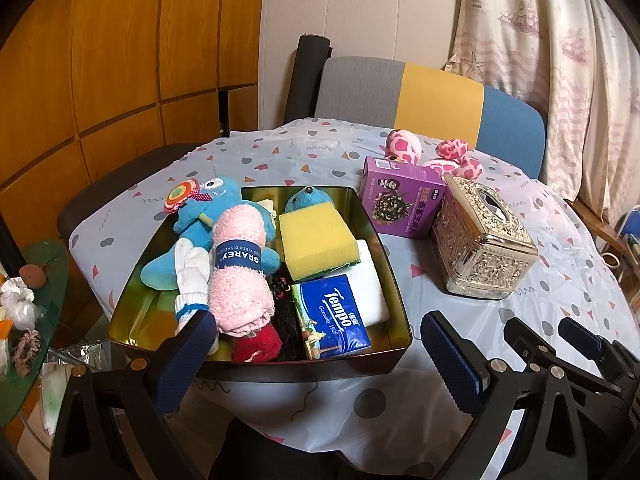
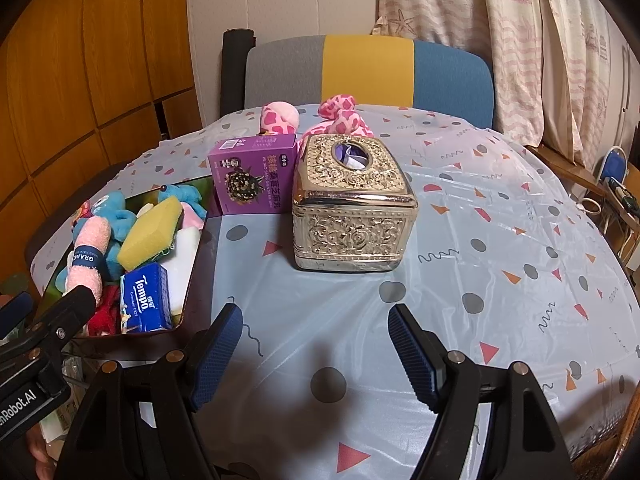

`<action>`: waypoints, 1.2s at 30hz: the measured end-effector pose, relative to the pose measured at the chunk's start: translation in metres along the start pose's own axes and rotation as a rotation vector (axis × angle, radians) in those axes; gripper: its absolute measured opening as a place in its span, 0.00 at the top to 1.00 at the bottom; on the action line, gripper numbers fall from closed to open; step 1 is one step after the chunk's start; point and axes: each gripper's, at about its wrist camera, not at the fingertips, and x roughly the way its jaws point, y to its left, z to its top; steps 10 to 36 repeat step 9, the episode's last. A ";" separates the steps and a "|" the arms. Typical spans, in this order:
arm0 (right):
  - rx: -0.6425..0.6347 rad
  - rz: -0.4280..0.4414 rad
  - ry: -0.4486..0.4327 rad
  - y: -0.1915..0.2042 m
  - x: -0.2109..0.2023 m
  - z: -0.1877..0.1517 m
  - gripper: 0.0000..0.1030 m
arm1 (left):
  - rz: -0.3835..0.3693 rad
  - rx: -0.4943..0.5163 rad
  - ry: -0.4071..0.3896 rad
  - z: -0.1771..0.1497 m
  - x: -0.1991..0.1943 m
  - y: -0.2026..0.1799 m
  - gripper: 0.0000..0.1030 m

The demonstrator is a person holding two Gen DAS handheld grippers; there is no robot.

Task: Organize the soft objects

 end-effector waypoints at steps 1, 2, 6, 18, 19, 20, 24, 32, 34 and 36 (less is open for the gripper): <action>0.001 0.000 0.001 0.000 0.000 0.000 0.25 | 0.004 0.001 0.002 0.000 0.001 0.000 0.00; 0.002 0.000 0.002 -0.001 0.001 0.000 0.25 | 0.005 0.001 0.000 0.000 0.001 0.000 0.00; 0.007 0.001 0.012 -0.002 0.005 0.000 0.25 | 0.007 0.014 -0.017 0.000 0.001 -0.001 0.02; 0.011 0.003 0.018 -0.003 0.007 -0.001 0.25 | 0.008 0.025 -0.021 0.001 0.002 -0.003 0.03; 0.011 0.003 0.018 -0.003 0.007 -0.001 0.25 | 0.008 0.025 -0.021 0.001 0.002 -0.003 0.03; 0.011 0.003 0.018 -0.003 0.007 -0.001 0.25 | 0.008 0.025 -0.021 0.001 0.002 -0.003 0.03; 0.011 0.003 0.018 -0.003 0.007 -0.001 0.25 | 0.008 0.025 -0.021 0.001 0.002 -0.003 0.03; 0.011 0.003 0.018 -0.003 0.007 -0.001 0.25 | 0.008 0.025 -0.021 0.001 0.002 -0.003 0.03; 0.011 0.003 0.018 -0.003 0.007 -0.001 0.25 | 0.008 0.025 -0.021 0.001 0.002 -0.003 0.03; 0.011 0.003 0.018 -0.003 0.007 -0.001 0.25 | 0.008 0.025 -0.021 0.001 0.002 -0.003 0.03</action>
